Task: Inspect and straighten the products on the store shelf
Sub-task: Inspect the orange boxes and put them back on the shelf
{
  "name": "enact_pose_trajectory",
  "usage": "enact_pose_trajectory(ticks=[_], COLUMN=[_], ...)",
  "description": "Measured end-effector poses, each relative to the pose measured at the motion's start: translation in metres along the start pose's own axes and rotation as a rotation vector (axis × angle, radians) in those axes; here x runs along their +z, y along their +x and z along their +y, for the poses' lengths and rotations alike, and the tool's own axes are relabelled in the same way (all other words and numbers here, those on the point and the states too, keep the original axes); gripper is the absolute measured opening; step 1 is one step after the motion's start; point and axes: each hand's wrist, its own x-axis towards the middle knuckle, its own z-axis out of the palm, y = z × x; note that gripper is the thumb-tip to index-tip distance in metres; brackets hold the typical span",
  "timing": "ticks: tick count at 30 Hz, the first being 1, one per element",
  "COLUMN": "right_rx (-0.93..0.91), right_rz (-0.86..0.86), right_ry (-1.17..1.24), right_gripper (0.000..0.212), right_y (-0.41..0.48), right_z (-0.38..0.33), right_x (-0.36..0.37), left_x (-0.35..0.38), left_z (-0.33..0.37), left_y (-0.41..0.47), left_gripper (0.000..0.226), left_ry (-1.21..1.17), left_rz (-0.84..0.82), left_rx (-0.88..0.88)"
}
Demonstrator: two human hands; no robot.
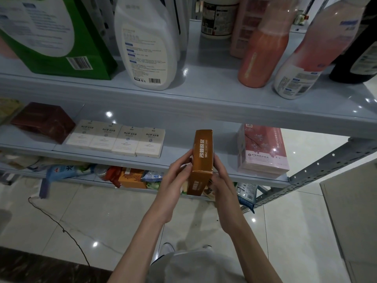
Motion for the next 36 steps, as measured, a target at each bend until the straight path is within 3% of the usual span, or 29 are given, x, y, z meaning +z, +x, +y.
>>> enact_pose_trajectory(ticks=[5,11,17,22,27,30,36], right_rx=[0.011,0.009,0.007,-0.002,-0.044,-0.043,-0.022], right_rz=[0.067,0.057,0.069,0.06,0.05,0.02,0.001], right_ry=[0.009,-0.035,-0.043,-0.038,-0.067,-0.092,-0.115], right_gripper=[0.046,0.049,0.051,0.053,0.037,0.038,0.055], right_y=[0.0,-0.001,-0.002,-0.002,-0.002,-0.002,-0.004], right_z=[0.0,-0.002,-0.005,-0.008,-0.007,-0.004,-0.006], right_x=[0.0,0.002,0.004,0.004,-0.001,0.0,0.005], left_x=[0.0,0.002,0.003,-0.004,-0.006,-0.006,-0.009], left_z=[0.003,0.009,0.011,0.008,0.007,0.008,0.005], left_y=[0.001,-0.004,-0.004,-0.002,-0.003,-0.004,-0.002], left_gripper=[0.048,0.038,0.043,0.056,0.043,0.048,0.029], left_ry=[0.025,0.036,0.047,0.149,0.035,-0.001,0.073], left_rz=[0.021,0.018,0.025,-0.07,0.074,0.138,0.086], left_rx=[0.026,0.032,0.015,-0.019,-0.039,-0.056,-0.045])
